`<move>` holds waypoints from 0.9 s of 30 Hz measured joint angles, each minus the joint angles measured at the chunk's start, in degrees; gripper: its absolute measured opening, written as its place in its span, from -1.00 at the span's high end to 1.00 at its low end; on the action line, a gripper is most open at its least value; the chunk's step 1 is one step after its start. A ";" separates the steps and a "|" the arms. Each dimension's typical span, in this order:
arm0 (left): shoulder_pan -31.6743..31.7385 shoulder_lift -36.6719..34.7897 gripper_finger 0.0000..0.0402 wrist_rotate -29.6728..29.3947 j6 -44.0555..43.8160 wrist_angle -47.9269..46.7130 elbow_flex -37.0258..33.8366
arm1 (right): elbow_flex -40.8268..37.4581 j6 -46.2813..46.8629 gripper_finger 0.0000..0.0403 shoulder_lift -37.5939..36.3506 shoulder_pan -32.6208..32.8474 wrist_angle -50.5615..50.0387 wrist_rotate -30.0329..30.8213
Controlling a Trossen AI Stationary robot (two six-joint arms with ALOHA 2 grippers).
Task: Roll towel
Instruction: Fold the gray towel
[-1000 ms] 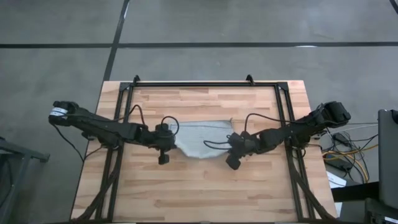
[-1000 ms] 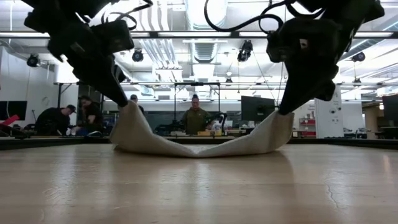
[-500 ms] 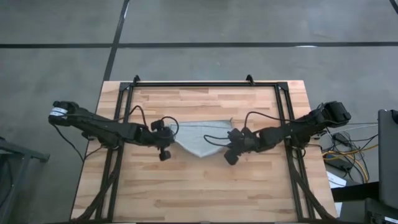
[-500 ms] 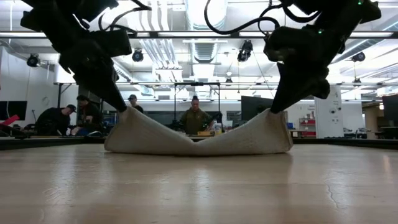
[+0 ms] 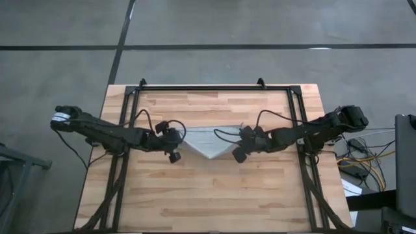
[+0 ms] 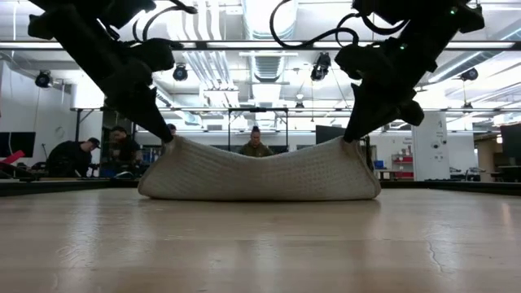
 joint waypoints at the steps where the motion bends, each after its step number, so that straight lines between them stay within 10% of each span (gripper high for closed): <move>1: 0.20 0.00 1.00 -0.62 -0.05 -0.09 0.00 | 0.00 -0.01 0.96 0.00 -0.22 0.03 0.00; 27: 9.41 0.00 1.00 -3.53 -0.68 -2.82 -0.02 | 0.00 -3.87 0.96 0.22 -9.50 0.21 2.45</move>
